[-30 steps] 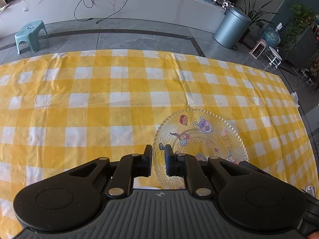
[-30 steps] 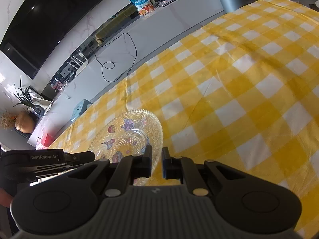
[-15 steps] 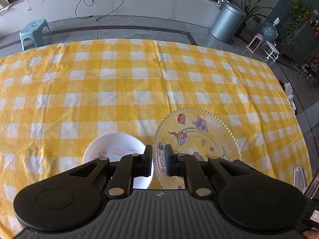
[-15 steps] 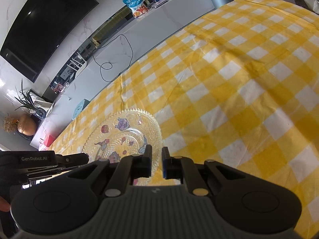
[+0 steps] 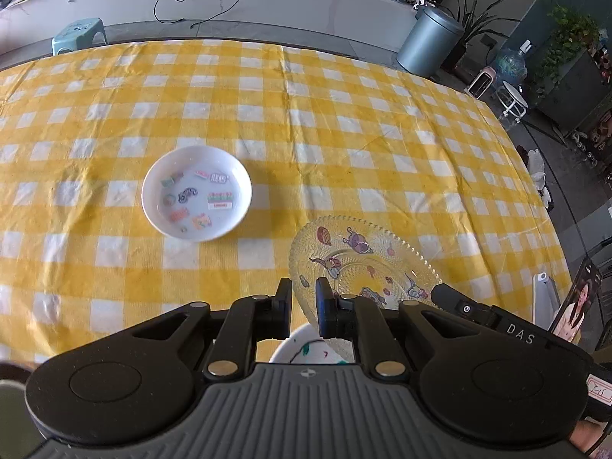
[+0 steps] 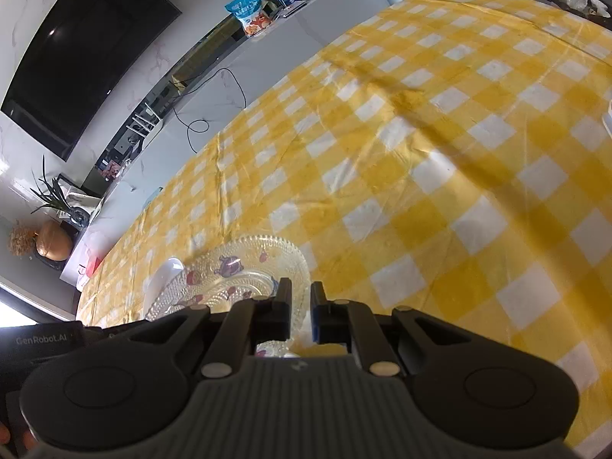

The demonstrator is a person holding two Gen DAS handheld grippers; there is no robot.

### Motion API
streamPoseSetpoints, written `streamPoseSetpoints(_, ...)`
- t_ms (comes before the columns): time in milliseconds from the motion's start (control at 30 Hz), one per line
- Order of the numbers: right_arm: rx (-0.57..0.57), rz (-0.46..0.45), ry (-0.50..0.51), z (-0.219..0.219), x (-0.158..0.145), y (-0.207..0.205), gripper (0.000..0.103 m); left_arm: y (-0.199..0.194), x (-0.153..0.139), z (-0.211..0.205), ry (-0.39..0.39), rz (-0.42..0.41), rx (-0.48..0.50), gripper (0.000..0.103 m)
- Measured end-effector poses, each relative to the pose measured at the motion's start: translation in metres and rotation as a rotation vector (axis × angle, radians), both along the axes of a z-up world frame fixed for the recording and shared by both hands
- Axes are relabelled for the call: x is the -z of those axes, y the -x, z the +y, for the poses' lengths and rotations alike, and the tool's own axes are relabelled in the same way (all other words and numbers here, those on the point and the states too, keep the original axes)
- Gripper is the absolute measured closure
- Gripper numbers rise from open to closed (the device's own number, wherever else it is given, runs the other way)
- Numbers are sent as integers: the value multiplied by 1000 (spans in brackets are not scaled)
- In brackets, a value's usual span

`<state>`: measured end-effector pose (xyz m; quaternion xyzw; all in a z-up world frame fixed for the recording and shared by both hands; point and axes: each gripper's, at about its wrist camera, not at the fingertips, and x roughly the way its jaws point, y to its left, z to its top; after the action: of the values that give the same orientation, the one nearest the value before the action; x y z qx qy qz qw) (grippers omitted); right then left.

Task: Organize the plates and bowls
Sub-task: 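Carry the glass plate with both grippers and lower it onto the Fruity plate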

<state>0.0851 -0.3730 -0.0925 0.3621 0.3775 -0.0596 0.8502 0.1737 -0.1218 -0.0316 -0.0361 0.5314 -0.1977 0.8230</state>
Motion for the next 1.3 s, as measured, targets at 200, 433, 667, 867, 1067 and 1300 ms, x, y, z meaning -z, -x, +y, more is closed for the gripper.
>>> streamPoseSetpoints(200,-11,-8,22,3,1,23,96,35,7,7,16,-7,-42,89)
streamPoseSetpoints(433,-25,-23,28,7,0,44,97,65,8,15,32,-30,-89,90)
streamPoseSetpoints(667,-51,-35,67,16,-1,57,97,85,14,18,7,-41,-114,89)
streamPoseSetpoints(867,-75,-33,110,26,1,65,97,97,23,22,-12,-36,-134,89)
streamPoseSetpoints(1067,-102,-44,195,39,-1,67,97,103,26,21,-39,-56,-138,89)
streamPoseSetpoints(1300,-122,-50,278,49,-3,66,96,106,34,21,-51,-64,-134,89)
